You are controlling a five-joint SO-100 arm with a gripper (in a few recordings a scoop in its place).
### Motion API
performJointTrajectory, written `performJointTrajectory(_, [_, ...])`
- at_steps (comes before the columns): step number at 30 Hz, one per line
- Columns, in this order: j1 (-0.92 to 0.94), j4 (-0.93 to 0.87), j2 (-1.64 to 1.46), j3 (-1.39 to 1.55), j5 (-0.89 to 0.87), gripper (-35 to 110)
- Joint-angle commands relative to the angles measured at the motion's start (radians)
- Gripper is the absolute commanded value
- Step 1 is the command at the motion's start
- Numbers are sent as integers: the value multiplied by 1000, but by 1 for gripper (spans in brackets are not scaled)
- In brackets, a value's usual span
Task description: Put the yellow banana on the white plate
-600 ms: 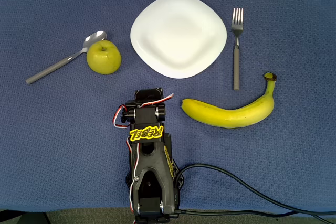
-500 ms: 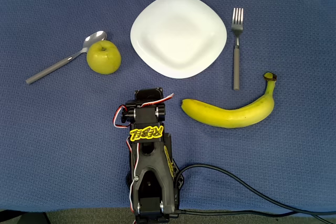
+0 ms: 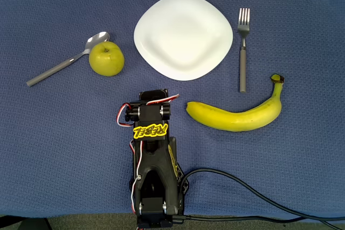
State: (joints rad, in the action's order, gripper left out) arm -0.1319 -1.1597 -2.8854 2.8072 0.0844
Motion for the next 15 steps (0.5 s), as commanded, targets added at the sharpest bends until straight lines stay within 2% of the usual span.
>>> performJointTrajectory(1, [-14, -12, 17, -106, -28, 4])
performJointTrajectory(10, [23, -12, 224, -324, 2, 9])
performJointTrajectory(15, [89, 2, 383, -469, 156, 8])
